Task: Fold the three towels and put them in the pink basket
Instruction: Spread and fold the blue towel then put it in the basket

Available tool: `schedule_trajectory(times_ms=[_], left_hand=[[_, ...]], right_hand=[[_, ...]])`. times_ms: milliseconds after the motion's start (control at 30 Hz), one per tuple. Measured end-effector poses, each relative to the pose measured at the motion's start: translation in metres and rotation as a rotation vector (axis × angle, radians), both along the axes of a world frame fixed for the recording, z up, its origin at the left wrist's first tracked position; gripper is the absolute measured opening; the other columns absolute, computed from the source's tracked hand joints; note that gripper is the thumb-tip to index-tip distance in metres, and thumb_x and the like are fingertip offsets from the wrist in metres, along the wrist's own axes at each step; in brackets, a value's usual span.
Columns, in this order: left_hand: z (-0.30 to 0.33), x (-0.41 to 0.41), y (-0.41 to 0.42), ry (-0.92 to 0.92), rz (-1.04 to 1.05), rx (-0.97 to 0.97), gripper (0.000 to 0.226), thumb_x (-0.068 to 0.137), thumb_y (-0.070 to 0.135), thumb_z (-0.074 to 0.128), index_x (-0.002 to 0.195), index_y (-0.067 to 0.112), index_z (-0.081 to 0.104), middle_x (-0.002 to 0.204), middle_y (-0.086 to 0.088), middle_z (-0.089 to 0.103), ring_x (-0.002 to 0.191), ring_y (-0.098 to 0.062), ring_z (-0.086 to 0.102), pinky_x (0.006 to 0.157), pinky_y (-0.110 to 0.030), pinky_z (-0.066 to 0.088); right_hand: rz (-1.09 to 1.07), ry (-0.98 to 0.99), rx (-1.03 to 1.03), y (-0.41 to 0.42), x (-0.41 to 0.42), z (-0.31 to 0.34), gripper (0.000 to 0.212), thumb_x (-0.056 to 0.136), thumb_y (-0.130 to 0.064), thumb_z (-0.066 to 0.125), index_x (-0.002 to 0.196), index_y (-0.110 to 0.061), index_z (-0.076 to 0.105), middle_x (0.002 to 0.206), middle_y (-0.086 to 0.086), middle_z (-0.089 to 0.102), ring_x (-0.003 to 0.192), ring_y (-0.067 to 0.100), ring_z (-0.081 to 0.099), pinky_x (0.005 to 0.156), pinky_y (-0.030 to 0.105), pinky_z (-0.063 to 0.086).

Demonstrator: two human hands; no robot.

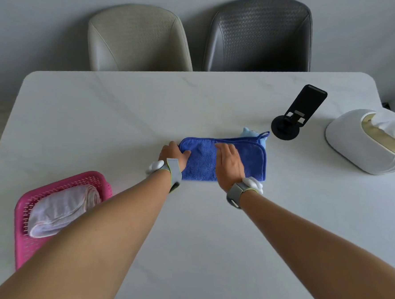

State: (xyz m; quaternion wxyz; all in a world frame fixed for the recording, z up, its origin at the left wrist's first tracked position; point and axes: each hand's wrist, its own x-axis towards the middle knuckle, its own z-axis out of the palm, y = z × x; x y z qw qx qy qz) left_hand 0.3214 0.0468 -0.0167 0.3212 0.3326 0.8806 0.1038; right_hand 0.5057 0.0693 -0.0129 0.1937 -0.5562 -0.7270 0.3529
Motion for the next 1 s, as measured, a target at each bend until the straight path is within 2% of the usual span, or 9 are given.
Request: schedule_trajectory(times_ms=[100, 200, 267, 400, 533, 700, 767, 867, 1000], left_hand=[[0.007, 0.005, -0.004, -0.071, 0.042, 0.070, 0.034, 0.088, 0.041, 0.061, 0.098, 0.009, 0.058, 0.092, -0.005, 0.065, 0.087, -0.033, 0.064, 0.070, -0.033, 0.046], [0.019, 0.018, -0.002, -0.133, 0.061, 0.119, 0.035, 0.085, 0.045, 0.064, 0.098, 0.013, 0.059, 0.091, 0.000, 0.066, 0.085, -0.028, 0.064, 0.073, -0.032, 0.049], [0.027, 0.031, 0.003, -0.236, 0.089, 0.157, 0.033, 0.079, 0.047, 0.067, 0.096, 0.019, 0.059, 0.090, 0.003, 0.069, 0.080, -0.025, 0.069, 0.073, -0.035, 0.058], [0.047, 0.071, 0.018, -0.558, 0.187, 0.206, 0.017, 0.084, 0.027, 0.071, 0.092, 0.018, 0.058, 0.083, -0.010, 0.075, 0.066, -0.028, 0.076, 0.060, -0.044, 0.064], [0.060, 0.112, 0.035, -0.758, 0.198, 0.171, 0.006, 0.089, 0.015, 0.066, 0.090, 0.009, 0.066, 0.083, -0.020, 0.076, 0.072, -0.035, 0.076, 0.067, -0.049, 0.064], [0.054, 0.150, 0.051, -0.823, 0.227, 0.166, 0.011, 0.091, 0.008, 0.065, 0.100, 0.002, 0.065, 0.090, -0.022, 0.075, 0.071, -0.035, 0.076, 0.068, -0.050, 0.063], [0.053, 0.161, 0.054, -0.840, 0.226, 0.173, 0.015, 0.091, 0.006, 0.065, 0.104, 0.000, 0.065, 0.093, -0.023, 0.075, 0.072, -0.036, 0.076, 0.067, -0.048, 0.064], [0.051, 0.173, 0.057, -0.889, 0.198, 0.153, 0.019, 0.094, 0.000, 0.060, 0.111, -0.004, 0.065, 0.100, -0.025, 0.073, 0.079, -0.038, 0.075, 0.068, -0.049, 0.063], [0.047, 0.178, 0.055, -0.904, 0.085, 0.079, 0.030, 0.093, -0.007, 0.057, 0.121, -0.001, 0.064, 0.114, -0.026, 0.070, 0.101, -0.040, 0.071, 0.086, -0.054, 0.059]], right_hand=[[-0.074, 0.096, -0.278, -0.008, -0.005, -0.004, 0.045, 0.107, -0.036, 0.034, 0.147, -0.021, 0.046, 0.148, 0.000, 0.047, 0.137, 0.019, 0.043, 0.110, 0.034, 0.036], [-0.153, 0.224, -0.406, -0.006, -0.002, 0.001, 0.052, 0.107, -0.044, 0.031, 0.153, -0.023, 0.038, 0.156, -0.005, 0.040, 0.144, 0.012, 0.036, 0.116, 0.025, 0.025], [-0.198, 0.317, -0.485, -0.003, 0.002, 0.000, 0.056, 0.105, -0.053, 0.030, 0.153, -0.027, 0.039, 0.156, -0.008, 0.042, 0.143, 0.010, 0.037, 0.120, 0.029, 0.026], [-0.338, 0.520, -0.638, 0.007, 0.012, 0.001, 0.078, 0.089, -0.078, 0.033, 0.144, -0.027, 0.054, 0.145, -0.006, 0.056, 0.134, 0.012, 0.050, 0.119, 0.039, 0.033], [-0.405, 0.634, -0.614, 0.011, 0.035, 0.017, 0.060, 0.102, -0.062, 0.031, 0.140, -0.024, 0.057, 0.132, -0.002, 0.065, 0.118, 0.012, 0.062, 0.107, 0.032, 0.045], [-0.428, 0.525, -0.554, 0.017, 0.075, 0.003, 0.042, 0.093, -0.077, 0.036, 0.110, -0.049, 0.062, 0.104, -0.005, 0.077, 0.100, 0.028, 0.073, 0.097, 0.047, 0.055], [-0.421, 0.438, -0.494, 0.018, 0.088, 0.002, 0.050, 0.089, -0.083, 0.034, 0.114, -0.048, 0.060, 0.108, -0.001, 0.074, 0.104, 0.030, 0.070, 0.097, 0.050, 0.053], [-0.418, 0.322, -0.328, 0.015, 0.100, 0.008, 0.044, 0.107, -0.051, 0.027, 0.131, -0.028, 0.056, 0.120, -0.001, 0.065, 0.113, 0.020, 0.059, 0.094, 0.031, 0.040], [-0.444, 0.158, -0.232, 0.020, 0.108, -0.003, 0.049, 0.107, -0.044, 0.026, 0.146, -0.020, 0.045, 0.144, 0.005, 0.052, 0.133, 0.023, 0.047, 0.105, 0.034, 0.036]])
